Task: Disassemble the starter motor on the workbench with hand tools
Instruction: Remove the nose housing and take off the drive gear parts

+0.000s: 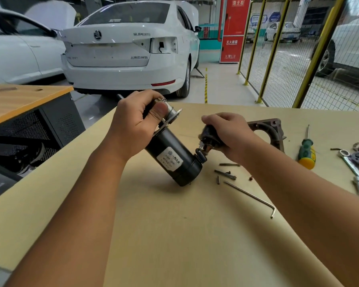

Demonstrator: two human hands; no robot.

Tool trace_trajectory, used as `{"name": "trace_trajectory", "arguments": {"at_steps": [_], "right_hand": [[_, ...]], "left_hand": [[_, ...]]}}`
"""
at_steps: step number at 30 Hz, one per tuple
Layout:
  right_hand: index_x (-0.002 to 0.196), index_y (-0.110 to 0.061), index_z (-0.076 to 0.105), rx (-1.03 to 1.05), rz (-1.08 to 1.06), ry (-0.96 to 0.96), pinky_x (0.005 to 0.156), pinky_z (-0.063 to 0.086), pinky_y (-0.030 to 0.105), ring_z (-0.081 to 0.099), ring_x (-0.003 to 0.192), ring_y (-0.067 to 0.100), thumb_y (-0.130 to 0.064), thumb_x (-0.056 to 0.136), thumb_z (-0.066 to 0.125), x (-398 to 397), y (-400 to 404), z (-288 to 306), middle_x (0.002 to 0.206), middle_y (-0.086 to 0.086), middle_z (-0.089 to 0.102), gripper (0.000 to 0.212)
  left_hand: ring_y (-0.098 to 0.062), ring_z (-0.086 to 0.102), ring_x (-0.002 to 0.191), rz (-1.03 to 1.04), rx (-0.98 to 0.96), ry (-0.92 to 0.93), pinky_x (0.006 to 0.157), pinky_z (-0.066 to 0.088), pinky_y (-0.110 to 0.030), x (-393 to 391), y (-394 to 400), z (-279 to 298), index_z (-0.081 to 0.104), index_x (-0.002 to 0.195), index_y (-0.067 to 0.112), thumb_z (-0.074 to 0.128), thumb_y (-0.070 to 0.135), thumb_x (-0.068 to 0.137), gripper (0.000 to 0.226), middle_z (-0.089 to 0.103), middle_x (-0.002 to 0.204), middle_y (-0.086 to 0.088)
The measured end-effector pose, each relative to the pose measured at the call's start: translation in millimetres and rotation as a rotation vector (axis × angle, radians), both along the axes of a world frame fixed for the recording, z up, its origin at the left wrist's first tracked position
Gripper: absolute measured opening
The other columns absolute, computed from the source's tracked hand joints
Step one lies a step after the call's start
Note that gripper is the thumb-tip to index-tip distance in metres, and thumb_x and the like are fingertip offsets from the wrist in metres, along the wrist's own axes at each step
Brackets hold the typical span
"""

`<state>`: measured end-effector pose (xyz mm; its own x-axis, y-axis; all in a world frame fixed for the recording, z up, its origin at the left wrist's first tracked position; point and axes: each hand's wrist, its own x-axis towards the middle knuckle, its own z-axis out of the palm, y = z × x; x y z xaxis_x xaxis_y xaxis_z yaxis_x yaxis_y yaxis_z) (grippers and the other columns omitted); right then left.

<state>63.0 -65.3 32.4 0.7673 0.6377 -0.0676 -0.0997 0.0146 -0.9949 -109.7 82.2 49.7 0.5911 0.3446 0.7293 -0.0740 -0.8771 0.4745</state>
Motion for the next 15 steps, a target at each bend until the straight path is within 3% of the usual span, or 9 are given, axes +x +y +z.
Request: {"name": "trace_trajectory", "arguments": {"at_steps": [3,8,10,12,15], "right_hand": [[0.105,-0.004,0.067,-0.122,0.096,-0.062,0.076,0.061,0.056,0.072,0.094,0.043,-0.023,0.084,0.081,5,19,-2,0.108,0.026,0.066,0.031],[0.1,-0.009,0.072,-0.276,0.137,-0.18,0.087,0.061,0.049,0.071,0.096,0.033,-0.031,0.081,0.083,12,40,-16,0.104,0.017,0.07,0.031],[0.097,-0.011,0.074,-0.308,0.147,-0.314,0.086,0.061,0.043,0.069,0.093,0.027,-0.034,0.081,0.082,14,46,-18,0.098,0.011,0.07,0.029],[0.095,-0.014,0.076,-0.351,0.154,-0.484,0.076,0.06,0.034,0.067,0.089,0.021,-0.036,0.082,0.08,14,50,-19,0.092,0.004,0.071,0.026],[0.098,-0.016,0.076,-0.47,0.201,-0.822,0.068,0.05,0.026,0.064,0.089,0.017,-0.036,0.089,0.072,9,51,-16,0.091,-0.001,0.07,0.021]], "left_hand": [[-0.017,0.063,0.087,0.016,-0.056,-0.012,0.078,0.053,-0.039,1,4,-5,0.069,0.102,0.014,0.05,0.044,0.105,0.035,0.068,0.09,0.001],[-0.027,0.066,0.088,0.059,-0.239,-0.003,0.077,0.056,-0.045,5,15,-16,0.072,0.1,0.01,0.052,0.044,0.101,0.039,0.069,0.089,-0.002],[-0.027,0.067,0.086,0.055,-0.289,-0.001,0.076,0.055,-0.044,7,18,-20,0.073,0.098,0.011,0.053,0.045,0.1,0.039,0.071,0.088,-0.004],[-0.019,0.065,0.081,0.041,-0.318,0.008,0.075,0.053,-0.038,10,22,-23,0.074,0.094,0.016,0.054,0.043,0.101,0.035,0.071,0.084,0.0],[-0.009,0.062,0.076,-0.01,-0.37,0.027,0.072,0.052,-0.03,13,28,-30,0.075,0.086,0.028,0.057,0.038,0.104,0.028,0.071,0.079,0.005]]}}
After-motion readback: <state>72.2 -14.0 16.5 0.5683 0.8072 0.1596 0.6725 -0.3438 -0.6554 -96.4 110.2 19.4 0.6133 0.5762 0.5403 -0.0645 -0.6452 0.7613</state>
